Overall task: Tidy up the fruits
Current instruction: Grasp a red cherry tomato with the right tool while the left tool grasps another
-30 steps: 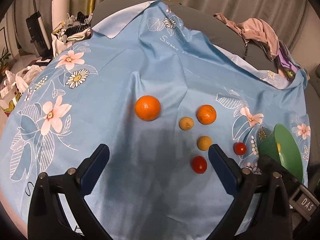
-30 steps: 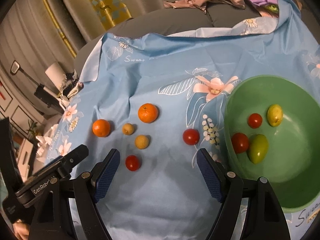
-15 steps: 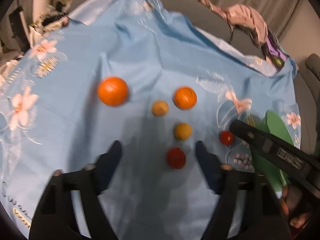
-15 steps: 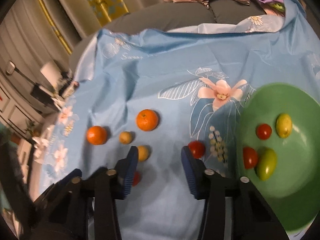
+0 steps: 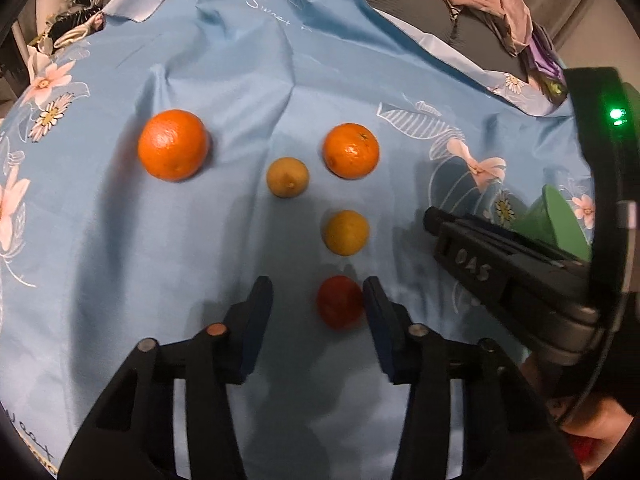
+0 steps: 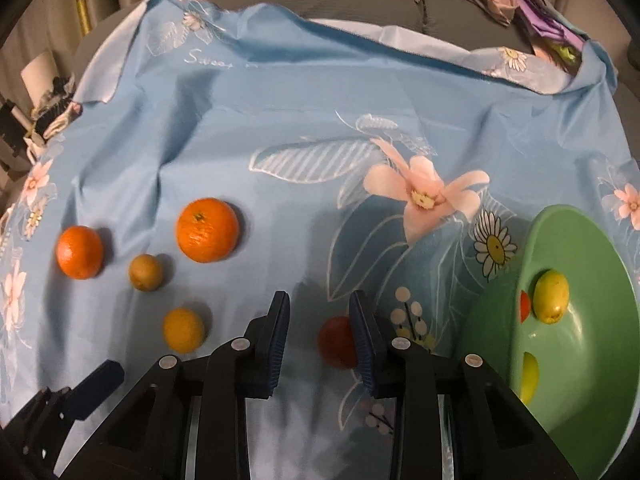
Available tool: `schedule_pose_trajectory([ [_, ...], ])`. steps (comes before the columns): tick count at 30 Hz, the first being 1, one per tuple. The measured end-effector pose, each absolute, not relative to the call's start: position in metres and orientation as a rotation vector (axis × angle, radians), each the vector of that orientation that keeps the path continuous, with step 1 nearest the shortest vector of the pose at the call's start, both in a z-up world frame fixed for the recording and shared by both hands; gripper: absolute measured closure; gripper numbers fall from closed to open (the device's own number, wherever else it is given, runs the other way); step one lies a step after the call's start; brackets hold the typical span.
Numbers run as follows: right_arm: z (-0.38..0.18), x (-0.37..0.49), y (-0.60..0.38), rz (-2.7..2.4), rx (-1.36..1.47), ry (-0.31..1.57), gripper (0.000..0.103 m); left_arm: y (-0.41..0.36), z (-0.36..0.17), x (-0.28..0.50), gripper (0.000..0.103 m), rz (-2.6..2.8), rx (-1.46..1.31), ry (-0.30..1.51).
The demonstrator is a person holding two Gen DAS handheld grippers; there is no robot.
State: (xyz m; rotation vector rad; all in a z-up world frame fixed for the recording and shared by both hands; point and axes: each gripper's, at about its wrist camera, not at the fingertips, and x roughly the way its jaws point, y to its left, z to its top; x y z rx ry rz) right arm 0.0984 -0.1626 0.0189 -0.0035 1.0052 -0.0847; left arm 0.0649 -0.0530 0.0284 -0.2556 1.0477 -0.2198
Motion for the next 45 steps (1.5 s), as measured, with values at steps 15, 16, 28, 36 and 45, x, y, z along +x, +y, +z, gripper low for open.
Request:
schedule_pose_trajectory([
  [15,0.006,0.086,-0.166,-0.023,0.044,1.025,0.073,-0.062,0.027,0.059,0.079,-0.236,-0.268,1.063],
  [16,0.006,0.085,-0.167,-0.011,0.061,1.026,0.073,-0.061,0.027,0.058,0.079,-0.236,-0.266,1.062],
  [28,0.042,0.052,-0.178,0.081,0.189,0.91,0.073,-0.063,0.06,0.042,0.079,-0.213,-0.219,0.934],
  [36,0.067,0.028,-0.187,0.108,0.227,0.815,0.073,-0.067,0.08,0.031,0.079,-0.234,-0.207,0.855],
  [45,0.087,0.011,-0.203,0.107,0.283,0.737,0.073,-0.073,0.12,0.005,0.079,-0.297,-0.206,0.725],
])
